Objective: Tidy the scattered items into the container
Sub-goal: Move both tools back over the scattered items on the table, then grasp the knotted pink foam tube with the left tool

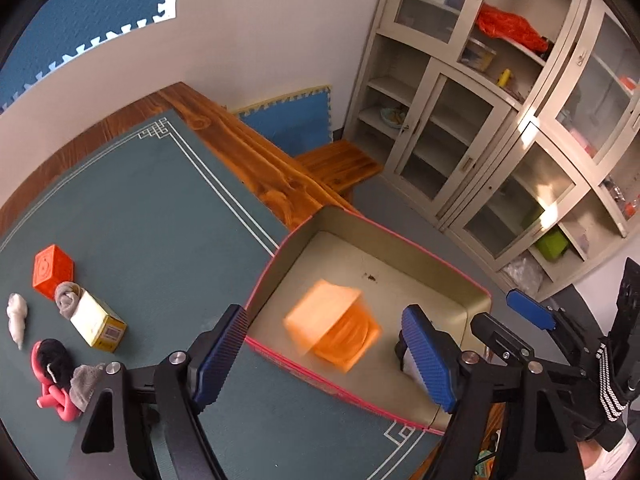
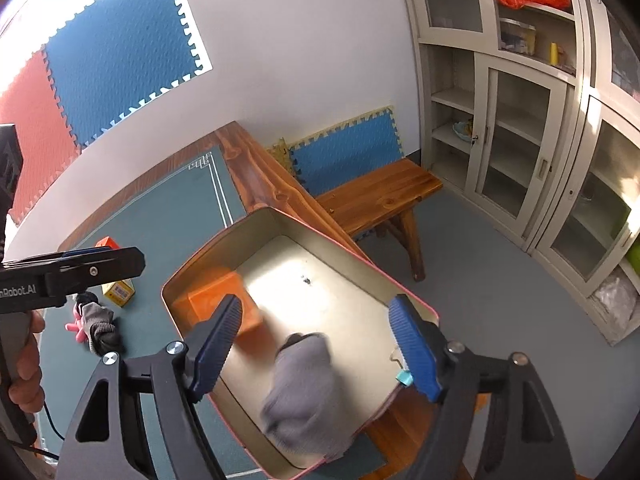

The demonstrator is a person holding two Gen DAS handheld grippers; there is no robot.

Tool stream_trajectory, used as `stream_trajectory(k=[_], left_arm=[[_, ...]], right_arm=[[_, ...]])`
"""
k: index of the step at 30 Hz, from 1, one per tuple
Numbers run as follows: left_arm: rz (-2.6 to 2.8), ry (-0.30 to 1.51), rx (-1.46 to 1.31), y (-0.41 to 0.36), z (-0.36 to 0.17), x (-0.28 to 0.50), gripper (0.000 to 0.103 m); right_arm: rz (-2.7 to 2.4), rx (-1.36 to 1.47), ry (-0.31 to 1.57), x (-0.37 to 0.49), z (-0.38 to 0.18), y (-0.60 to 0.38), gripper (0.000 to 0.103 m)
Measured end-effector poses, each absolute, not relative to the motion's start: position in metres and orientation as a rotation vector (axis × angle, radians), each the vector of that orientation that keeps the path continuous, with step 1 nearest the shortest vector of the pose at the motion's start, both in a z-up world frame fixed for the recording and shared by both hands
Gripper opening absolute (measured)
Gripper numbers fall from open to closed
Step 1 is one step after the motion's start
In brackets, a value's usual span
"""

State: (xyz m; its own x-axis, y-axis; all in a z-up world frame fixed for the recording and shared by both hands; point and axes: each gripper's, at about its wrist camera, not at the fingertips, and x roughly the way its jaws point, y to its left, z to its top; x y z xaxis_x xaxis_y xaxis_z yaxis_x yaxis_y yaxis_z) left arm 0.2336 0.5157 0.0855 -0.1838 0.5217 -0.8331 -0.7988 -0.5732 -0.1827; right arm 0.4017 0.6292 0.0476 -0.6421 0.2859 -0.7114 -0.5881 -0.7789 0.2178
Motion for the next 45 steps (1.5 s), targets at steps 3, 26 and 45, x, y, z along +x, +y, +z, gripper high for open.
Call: stream_trajectory(k=[3,26,45], left_arm=[[1.899,0.353,-1.182,0.505,0.085,0.227,0.081],[2.219,0.156,-1.392,0.333,0.067,0.159,0.081],[2.316,0.001,-1.579,0.206,0.017,0.108,0.081]], right_arm=[[2.393,-0.930,0.613,0.399,0.046,0.631,0.079],[2.618,-1.059,0.535,0.321,0.049,0.550,0.079],[2.680,-1.184,0.449,0.282,0.043,0.469,0.079]])
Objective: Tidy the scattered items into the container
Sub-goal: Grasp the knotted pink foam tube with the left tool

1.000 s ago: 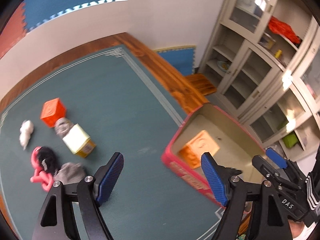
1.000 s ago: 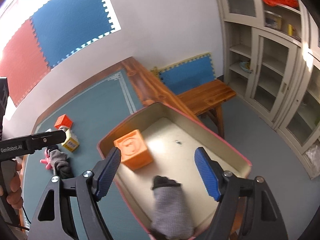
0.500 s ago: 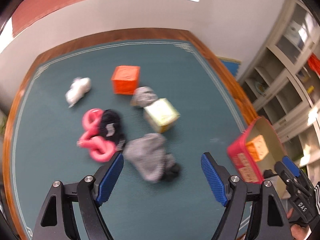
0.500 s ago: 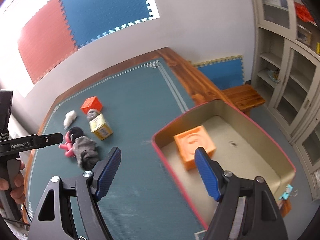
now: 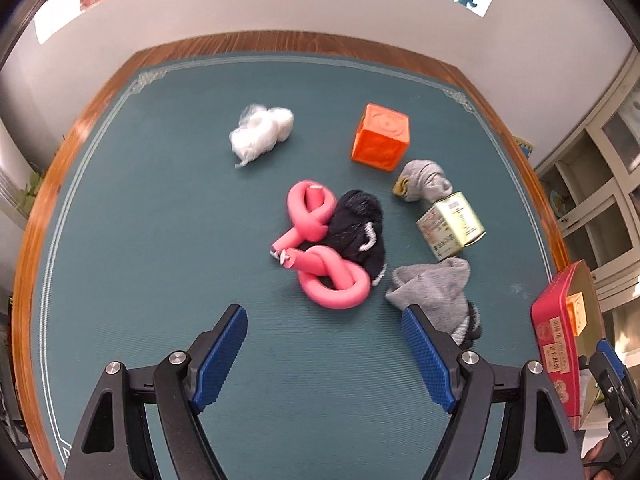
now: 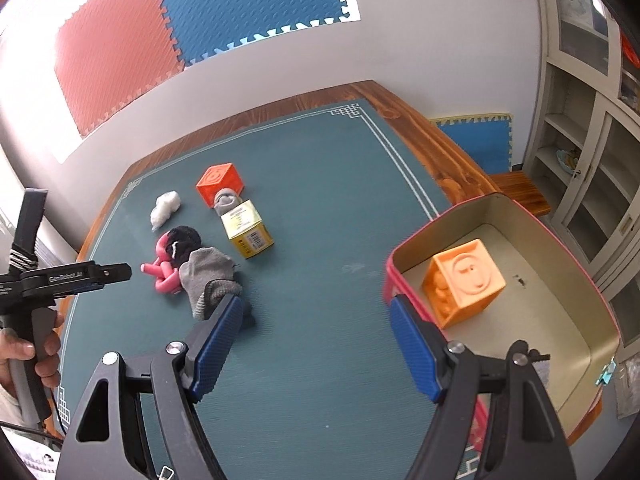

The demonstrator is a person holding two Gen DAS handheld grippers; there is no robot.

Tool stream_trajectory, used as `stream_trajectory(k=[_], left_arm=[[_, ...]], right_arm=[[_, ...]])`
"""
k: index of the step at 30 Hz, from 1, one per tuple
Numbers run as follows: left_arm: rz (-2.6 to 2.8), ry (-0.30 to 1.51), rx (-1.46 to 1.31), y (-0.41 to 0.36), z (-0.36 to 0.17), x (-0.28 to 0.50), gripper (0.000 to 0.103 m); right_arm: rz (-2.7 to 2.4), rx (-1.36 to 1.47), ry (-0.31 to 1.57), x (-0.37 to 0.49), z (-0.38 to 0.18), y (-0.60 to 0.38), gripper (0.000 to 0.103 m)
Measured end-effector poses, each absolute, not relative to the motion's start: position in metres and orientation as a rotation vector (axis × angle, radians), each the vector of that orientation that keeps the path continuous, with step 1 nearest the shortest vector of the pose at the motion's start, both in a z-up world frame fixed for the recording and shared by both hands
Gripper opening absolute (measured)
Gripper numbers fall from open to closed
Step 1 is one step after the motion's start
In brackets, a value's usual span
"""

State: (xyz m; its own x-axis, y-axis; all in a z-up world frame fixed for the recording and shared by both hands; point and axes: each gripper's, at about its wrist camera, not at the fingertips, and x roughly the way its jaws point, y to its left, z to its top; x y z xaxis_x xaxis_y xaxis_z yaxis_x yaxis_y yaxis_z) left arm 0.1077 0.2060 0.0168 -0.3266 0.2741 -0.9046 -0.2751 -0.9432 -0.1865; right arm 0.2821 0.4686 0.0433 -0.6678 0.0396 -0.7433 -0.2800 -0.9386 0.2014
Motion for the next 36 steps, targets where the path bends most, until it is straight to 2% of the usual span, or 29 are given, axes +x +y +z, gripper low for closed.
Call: stream_trajectory(k=[34,35,36], left_arm=[[2.177,0.163,-1.651,0.241,-0.056,0.057,0.081],[2.184,0.172,-1.647,0.241,-0.056,0.058,0.080],[2.191,0.182,-1.644,0.240,-0.055,0.059,0.073]], right_arm=[[2.605,-1.332,0.420,0.255,0.022,0.440,0.079],[2.609,-1.337,0.418,0.253,0.021,0.439,0.079],[2.615,-1.343,0.414,0.251,0.021,0.438,0.079]])
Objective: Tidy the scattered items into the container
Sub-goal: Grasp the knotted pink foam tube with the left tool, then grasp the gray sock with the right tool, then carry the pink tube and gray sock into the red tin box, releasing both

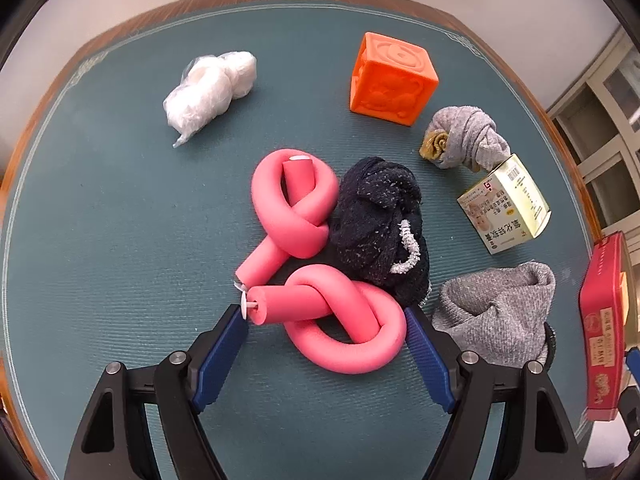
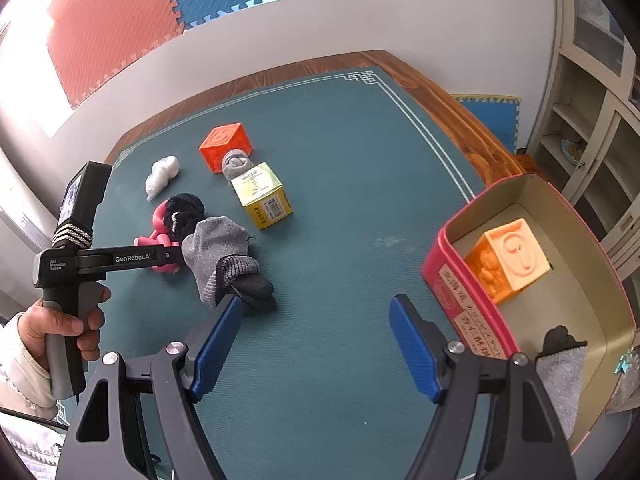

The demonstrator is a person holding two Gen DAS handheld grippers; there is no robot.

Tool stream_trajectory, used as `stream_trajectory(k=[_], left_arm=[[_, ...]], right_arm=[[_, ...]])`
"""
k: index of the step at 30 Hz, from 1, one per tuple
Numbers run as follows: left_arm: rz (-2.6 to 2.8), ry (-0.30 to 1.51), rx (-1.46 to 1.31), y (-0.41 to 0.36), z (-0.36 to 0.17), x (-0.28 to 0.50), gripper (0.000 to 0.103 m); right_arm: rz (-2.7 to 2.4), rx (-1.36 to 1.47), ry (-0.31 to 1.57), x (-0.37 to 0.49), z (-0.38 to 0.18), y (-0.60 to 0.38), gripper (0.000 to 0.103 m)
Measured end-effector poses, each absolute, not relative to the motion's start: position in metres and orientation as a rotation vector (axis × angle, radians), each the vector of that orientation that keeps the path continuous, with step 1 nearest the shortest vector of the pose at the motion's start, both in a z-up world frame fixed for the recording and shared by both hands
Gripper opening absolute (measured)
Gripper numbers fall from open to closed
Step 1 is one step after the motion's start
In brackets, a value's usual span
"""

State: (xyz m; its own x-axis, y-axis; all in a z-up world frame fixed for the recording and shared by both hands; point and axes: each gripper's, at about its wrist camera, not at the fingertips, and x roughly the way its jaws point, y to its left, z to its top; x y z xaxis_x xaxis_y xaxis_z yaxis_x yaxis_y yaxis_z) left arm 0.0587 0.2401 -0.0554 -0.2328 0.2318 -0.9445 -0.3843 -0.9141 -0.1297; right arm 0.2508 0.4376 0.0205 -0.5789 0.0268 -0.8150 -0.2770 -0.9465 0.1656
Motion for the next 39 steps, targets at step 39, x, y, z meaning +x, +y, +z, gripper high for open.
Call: stream_trajectory(k=[39], left_arm=[[2.307,0.034,-1.657,0.172,-0.015,0.113,0.060]], right_arm=[[2.793,-1.612,0.266,0.172,-0.029,0.389,0.044]])
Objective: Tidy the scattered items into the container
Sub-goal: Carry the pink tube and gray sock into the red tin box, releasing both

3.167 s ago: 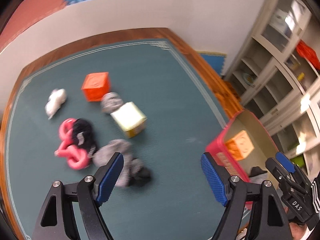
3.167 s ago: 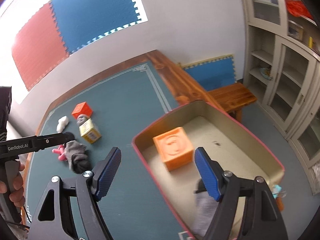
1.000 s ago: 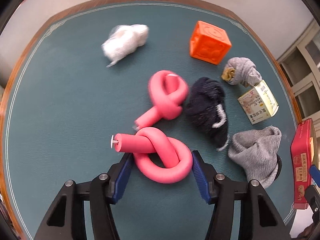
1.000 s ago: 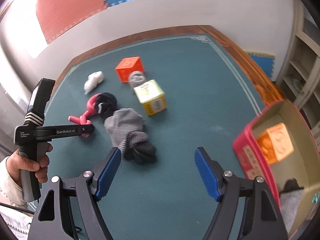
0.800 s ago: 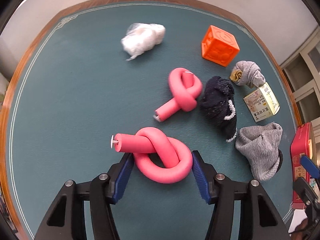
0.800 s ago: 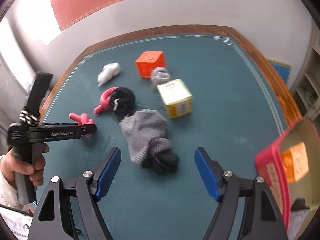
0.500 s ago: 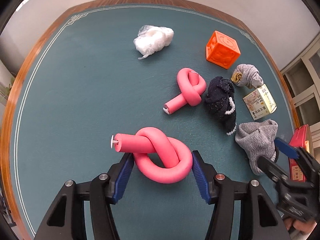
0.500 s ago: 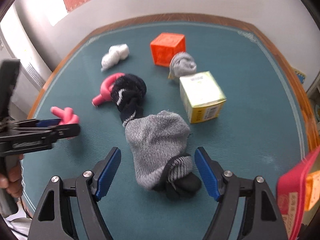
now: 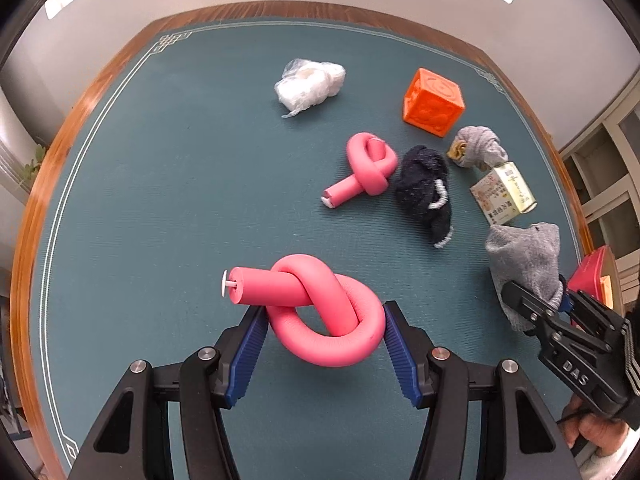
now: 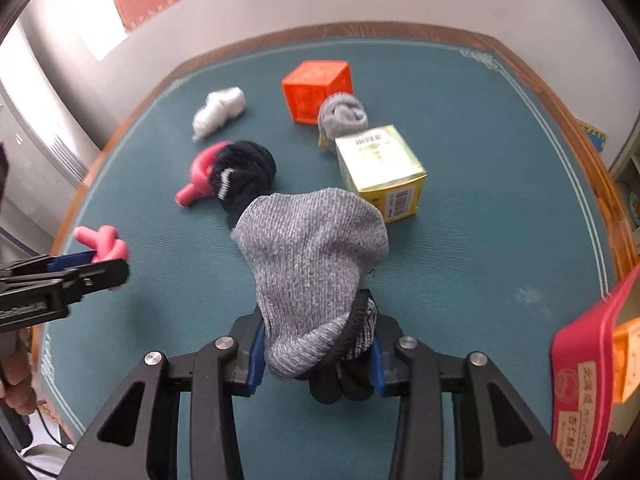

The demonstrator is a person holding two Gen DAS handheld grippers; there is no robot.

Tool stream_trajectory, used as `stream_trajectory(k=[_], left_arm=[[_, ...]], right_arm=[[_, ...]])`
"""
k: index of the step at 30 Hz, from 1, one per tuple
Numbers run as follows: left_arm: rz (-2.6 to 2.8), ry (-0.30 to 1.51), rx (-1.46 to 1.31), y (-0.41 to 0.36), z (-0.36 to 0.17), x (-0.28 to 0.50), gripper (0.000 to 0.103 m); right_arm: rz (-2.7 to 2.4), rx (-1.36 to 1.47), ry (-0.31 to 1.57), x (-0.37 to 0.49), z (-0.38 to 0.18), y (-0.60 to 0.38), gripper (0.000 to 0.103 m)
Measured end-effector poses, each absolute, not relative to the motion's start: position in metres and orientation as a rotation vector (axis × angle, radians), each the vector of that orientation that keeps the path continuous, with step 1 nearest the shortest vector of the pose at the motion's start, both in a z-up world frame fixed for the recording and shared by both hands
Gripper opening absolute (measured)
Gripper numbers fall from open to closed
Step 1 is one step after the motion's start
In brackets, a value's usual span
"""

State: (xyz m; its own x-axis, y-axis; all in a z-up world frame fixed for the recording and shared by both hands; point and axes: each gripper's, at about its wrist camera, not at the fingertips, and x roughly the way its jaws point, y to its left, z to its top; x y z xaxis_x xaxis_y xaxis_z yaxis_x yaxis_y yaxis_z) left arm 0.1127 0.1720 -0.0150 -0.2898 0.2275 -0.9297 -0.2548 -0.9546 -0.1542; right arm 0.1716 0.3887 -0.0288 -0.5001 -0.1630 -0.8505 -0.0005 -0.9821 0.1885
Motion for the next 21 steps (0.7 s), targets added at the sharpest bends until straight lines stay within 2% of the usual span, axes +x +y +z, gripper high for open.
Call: stream_trajectory(k=[10,21], left_arm=[[2.255,0.115,-1.584,0.226,-0.001,0.136,0.060],[2.132,0.249,-1.438,0.327,0.024,0.174,0.060]], right_arm=[[-2.760,1.394,-0.365,0.220,0.011,0.431,0.044],[-3.011,1.373,-0.591,0.302,0.034,0.535,0.044]])
